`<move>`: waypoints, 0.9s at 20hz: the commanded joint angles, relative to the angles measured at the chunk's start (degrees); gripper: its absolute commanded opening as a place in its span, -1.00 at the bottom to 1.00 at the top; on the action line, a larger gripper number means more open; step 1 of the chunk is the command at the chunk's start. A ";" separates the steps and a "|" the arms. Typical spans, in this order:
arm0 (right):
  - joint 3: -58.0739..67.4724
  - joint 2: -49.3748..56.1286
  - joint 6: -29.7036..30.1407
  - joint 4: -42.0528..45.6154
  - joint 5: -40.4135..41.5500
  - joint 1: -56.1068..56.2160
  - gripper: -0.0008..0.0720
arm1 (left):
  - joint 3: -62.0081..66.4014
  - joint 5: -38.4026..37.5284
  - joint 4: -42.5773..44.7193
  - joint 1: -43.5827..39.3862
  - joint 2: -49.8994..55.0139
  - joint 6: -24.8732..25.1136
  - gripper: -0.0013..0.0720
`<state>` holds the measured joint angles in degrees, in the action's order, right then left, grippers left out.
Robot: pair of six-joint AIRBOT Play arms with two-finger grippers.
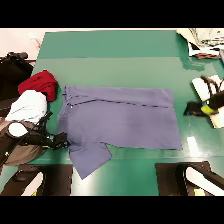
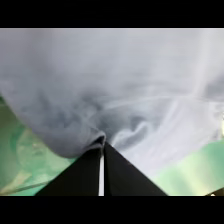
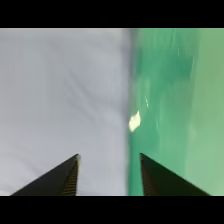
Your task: Fold the shirts.
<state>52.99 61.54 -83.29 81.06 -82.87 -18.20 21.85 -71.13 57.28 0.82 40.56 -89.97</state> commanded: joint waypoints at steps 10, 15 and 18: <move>-28.92 -1.53 5.35 -10.82 4.61 -10.23 -0.09 | 2.91 -0.31 -0.39 0.00 -0.04 3.04 -0.91; -24.81 -5.53 5.14 -10.40 6.93 -5.09 -0.91 | 2.91 -0.46 -0.07 0.00 -0.04 3.08 -0.91; -21.42 -11.56 5.18 -10.36 3.10 -7.26 -0.91 | 4.09 -1.79 -0.07 0.00 -0.04 3.26 -0.91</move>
<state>28.93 54.33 -78.04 72.12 -76.01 -24.95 25.08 -71.77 57.12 0.82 40.56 -86.91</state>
